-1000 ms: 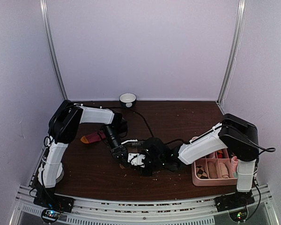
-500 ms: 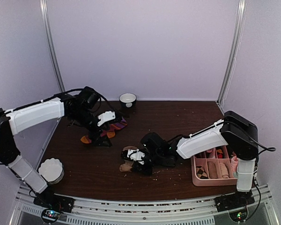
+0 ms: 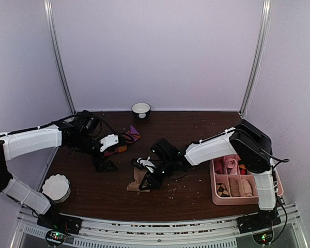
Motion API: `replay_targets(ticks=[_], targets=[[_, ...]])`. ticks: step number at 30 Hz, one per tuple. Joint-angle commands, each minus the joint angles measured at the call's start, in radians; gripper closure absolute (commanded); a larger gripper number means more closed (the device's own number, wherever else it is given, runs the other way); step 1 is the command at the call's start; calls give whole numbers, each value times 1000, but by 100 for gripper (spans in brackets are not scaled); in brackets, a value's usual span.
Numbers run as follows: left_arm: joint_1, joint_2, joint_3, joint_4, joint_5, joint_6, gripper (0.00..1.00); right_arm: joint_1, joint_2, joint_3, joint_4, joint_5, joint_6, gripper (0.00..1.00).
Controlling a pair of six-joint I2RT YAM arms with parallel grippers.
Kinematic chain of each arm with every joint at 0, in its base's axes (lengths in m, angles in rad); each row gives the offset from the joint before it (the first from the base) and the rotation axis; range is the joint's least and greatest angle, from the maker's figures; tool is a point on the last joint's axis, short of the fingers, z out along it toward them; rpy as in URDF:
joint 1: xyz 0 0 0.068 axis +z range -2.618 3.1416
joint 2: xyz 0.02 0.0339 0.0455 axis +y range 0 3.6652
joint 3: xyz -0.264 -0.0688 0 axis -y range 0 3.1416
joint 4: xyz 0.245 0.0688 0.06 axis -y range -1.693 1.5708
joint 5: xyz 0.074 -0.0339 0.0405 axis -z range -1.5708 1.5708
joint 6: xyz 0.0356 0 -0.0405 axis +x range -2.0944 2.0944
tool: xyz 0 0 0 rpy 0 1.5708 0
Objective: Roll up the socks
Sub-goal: Roll the sock at the center of the board.
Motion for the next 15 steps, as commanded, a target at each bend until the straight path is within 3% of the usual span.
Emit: replay_targets(ticks=[1, 6, 10, 15], targets=[[-76, -5, -56, 34, 115, 165, 6, -36, 116, -17, -88, -43, 245, 100], [-219, 73, -79, 65, 15, 211, 13, -60, 151, -64, 46, -93, 457, 100], [-277, 147, -39, 99, -75, 224, 18, -61, 155, -94, 97, -86, 506, 100], [-295, 253, 49, 83, -80, 218, 36, -69, 157, -118, 100, -74, 499, 100]])
